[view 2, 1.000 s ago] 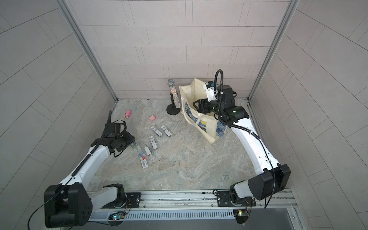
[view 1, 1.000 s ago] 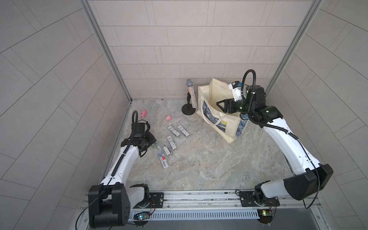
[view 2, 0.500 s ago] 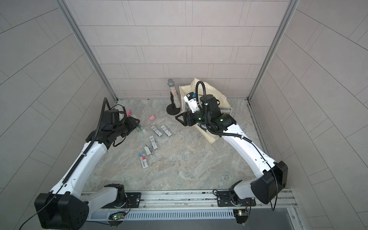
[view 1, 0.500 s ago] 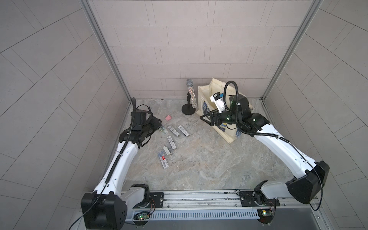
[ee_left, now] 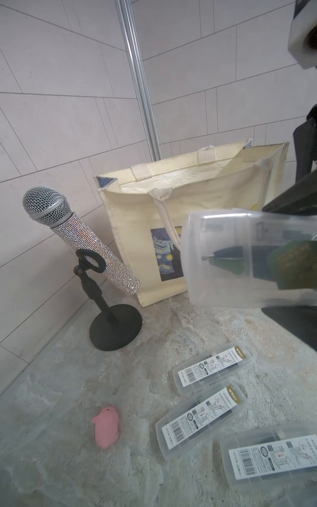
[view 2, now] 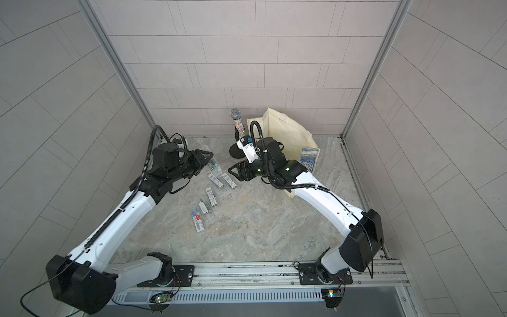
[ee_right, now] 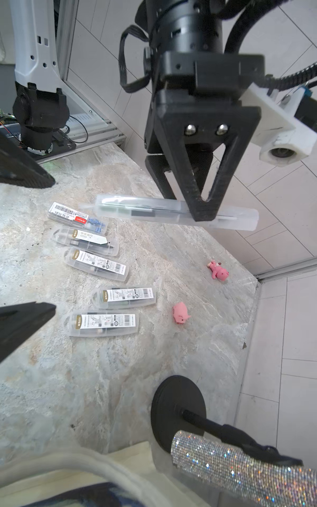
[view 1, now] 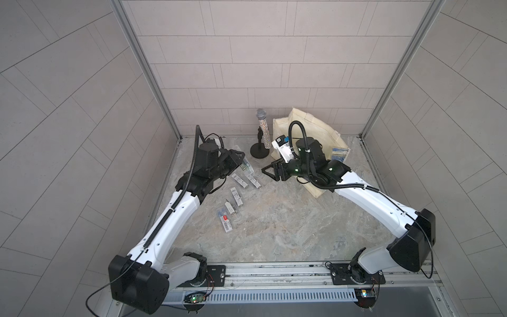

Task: Put the compass set into the canvas bag
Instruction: Pick up the compass set at the center of the board, then place the compass set in the canvas bag.

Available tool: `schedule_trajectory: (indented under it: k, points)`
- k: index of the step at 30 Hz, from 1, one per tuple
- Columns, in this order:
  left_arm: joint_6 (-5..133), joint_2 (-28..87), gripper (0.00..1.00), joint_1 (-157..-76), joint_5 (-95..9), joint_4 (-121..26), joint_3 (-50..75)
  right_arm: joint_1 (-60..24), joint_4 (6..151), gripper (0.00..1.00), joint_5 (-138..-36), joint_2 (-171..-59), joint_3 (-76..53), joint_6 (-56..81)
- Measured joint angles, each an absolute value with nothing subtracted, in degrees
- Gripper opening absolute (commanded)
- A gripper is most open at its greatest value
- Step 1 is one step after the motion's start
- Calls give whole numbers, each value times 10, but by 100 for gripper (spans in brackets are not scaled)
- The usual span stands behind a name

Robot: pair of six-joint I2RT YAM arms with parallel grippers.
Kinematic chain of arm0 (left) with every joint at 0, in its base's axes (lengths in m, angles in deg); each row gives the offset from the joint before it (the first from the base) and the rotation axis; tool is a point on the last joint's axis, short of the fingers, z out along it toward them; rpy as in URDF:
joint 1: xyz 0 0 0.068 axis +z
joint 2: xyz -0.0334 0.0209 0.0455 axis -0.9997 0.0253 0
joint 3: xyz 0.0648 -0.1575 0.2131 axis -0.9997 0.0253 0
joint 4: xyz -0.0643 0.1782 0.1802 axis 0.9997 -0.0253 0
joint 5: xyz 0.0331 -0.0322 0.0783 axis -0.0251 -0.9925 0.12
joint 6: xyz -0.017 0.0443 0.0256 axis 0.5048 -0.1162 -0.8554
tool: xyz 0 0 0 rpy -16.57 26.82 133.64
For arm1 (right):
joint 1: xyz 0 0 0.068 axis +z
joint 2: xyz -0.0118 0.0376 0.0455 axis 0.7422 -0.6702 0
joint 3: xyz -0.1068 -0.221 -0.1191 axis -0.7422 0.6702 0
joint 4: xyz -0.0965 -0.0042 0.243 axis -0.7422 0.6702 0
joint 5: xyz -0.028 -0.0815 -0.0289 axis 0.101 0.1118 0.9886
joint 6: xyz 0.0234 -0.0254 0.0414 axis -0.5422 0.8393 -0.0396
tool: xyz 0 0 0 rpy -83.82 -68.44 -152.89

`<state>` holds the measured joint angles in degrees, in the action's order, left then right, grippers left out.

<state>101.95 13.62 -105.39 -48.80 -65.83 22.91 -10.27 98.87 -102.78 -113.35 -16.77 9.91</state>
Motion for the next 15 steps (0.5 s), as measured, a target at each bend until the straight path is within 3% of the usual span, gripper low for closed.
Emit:
schedule_trajectory:
  k: [8,15]
  points:
    - [1038,137,20,-1059,-495,-640,229,-69,1007,65,-1018,-1203,-237,110]
    - [1045,142,20,-1061,-505,-626,229,-68,1012,49,-1022,-1222,-274,115]
